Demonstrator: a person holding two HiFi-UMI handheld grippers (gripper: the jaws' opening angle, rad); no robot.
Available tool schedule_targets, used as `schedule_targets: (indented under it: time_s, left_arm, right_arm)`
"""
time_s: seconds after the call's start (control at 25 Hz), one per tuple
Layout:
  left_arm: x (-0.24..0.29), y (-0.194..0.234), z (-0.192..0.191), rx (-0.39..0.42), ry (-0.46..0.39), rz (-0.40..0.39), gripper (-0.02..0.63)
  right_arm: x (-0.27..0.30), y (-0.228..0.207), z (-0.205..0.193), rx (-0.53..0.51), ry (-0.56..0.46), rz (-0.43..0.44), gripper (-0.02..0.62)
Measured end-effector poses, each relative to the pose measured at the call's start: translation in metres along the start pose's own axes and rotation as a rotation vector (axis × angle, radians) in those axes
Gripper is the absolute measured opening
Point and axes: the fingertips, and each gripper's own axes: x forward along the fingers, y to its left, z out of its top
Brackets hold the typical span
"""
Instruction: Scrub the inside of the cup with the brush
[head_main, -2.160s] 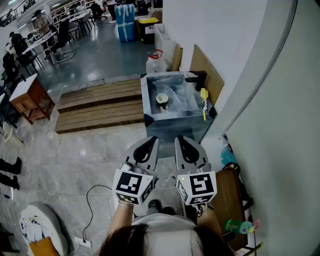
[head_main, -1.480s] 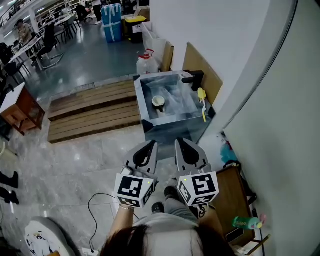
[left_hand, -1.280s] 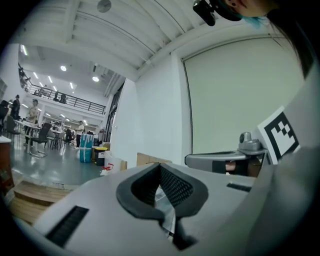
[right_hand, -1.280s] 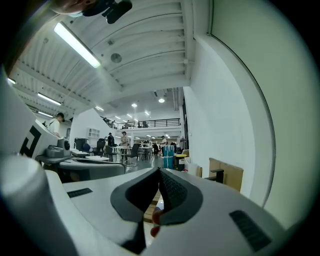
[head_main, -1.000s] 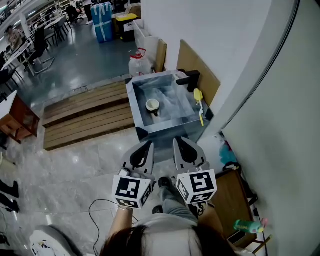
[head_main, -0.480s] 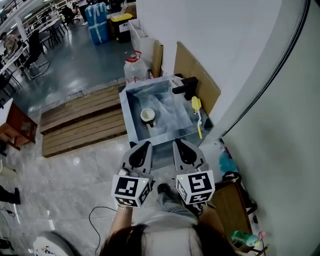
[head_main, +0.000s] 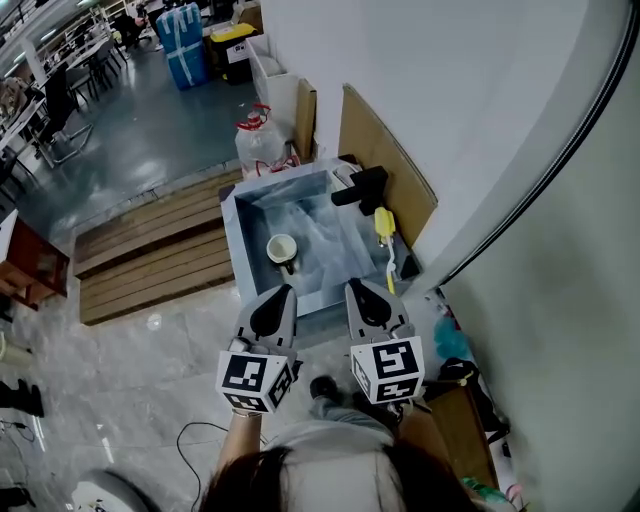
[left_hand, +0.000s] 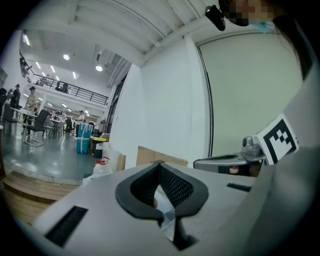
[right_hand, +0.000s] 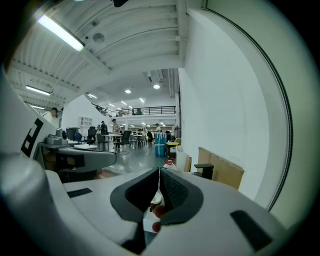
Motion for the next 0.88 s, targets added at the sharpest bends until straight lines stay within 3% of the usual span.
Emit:
schedule_targets:
  time_s: [0.48, 0.88]
  left_arm:
    - [0.044, 0.032, -0.029, -0.041, 0.077, 0.039, 0.009]
    - [0.071, 0.057, -0.041, -0.051, 0.127, -0.017, 0.011]
  right_arm:
    - [0.046, -0.048, -0.027, 0.01, 0.081, -0.015, 0.028]
    - [0.076, -0.08, -0.055, 0.006, 0.17, -0.102, 0.041]
